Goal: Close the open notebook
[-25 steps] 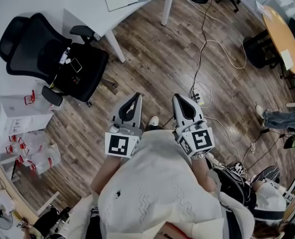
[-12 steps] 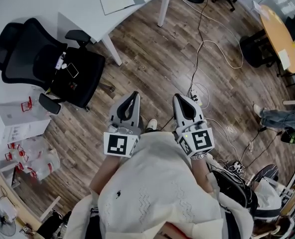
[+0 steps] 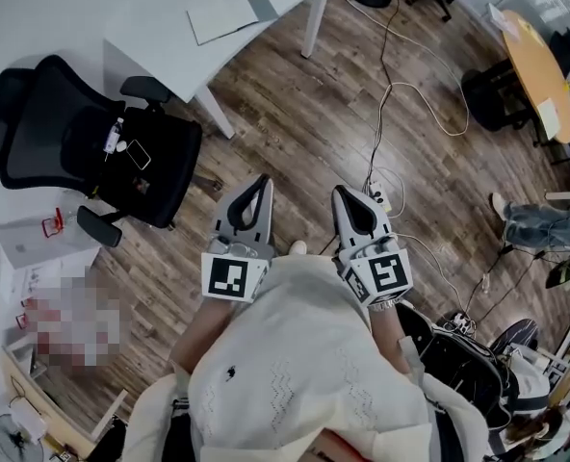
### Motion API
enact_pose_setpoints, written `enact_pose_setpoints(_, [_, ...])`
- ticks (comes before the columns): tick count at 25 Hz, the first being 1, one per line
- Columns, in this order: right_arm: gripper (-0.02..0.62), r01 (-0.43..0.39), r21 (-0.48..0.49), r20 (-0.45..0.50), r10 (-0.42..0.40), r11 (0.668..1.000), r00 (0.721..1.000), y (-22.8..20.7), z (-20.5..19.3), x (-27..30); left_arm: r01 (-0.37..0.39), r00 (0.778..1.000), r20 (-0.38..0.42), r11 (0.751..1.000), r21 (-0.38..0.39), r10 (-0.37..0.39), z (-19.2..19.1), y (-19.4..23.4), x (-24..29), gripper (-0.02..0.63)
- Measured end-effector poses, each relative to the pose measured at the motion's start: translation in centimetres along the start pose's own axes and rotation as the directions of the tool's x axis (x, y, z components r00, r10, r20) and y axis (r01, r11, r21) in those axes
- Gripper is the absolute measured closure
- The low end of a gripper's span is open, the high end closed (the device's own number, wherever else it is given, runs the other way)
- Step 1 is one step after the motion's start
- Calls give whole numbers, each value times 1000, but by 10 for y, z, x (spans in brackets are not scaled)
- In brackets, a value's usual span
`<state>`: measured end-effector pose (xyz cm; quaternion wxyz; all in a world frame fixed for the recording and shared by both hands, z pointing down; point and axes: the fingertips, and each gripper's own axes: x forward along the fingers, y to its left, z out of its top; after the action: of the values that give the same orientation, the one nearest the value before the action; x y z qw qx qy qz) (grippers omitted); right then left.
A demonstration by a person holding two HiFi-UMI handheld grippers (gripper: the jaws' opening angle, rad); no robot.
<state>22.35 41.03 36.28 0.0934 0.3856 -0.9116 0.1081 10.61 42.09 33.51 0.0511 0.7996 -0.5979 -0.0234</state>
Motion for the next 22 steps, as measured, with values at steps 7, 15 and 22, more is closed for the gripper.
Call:
enact_pose_setpoints(7, [594, 43, 16, -9, -43, 999, 999, -19, 11, 45, 53, 998, -23, 999, -2, -53, -1, 31, 43, 591])
enact_pose_setpoints(15, [594, 96, 21, -13, -96, 995, 995, -22, 21, 92, 107, 994, -12, 994, 0, -107, 6, 73, 77, 591])
enact_pose_setpoints(22, [594, 155, 46, -10, -155, 987, 988, -17, 30, 126, 130, 991, -2, 991, -2, -130, 13, 112, 97, 592])
